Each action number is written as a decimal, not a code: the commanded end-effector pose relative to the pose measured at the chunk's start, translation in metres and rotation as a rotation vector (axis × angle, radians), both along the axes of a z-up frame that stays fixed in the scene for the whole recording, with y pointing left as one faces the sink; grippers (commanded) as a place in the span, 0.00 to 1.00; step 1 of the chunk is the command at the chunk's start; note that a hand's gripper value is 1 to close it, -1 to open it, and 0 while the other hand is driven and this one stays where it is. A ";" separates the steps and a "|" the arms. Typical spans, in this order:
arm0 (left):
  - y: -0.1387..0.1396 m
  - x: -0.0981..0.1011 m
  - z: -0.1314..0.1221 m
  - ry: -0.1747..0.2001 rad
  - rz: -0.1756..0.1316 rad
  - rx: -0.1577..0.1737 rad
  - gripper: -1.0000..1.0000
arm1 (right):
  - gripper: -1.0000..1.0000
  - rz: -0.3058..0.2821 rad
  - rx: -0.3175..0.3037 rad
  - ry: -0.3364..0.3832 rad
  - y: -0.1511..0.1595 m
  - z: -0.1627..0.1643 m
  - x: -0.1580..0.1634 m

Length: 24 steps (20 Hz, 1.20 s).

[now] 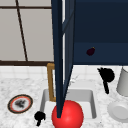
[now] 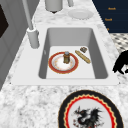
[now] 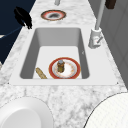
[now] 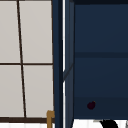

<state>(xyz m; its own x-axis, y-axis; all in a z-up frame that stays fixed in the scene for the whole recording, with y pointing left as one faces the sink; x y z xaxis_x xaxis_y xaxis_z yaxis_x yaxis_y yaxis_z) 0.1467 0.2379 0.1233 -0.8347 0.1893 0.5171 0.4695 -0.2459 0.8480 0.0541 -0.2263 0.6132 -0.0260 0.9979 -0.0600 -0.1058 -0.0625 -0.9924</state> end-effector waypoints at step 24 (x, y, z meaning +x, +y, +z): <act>0.000 0.000 0.000 0.000 0.000 0.000 0.50 | 0.00 0.057 -0.008 -0.017 0.027 0.149 0.075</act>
<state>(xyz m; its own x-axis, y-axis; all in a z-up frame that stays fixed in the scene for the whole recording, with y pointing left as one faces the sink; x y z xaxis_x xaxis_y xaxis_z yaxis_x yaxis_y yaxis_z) 0.1467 0.2379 0.1233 -0.8348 0.1893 0.5171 0.4695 -0.2459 0.8480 0.1101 -0.2016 0.7637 -0.0452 0.9966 -0.0691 -0.0737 -0.0723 -0.9947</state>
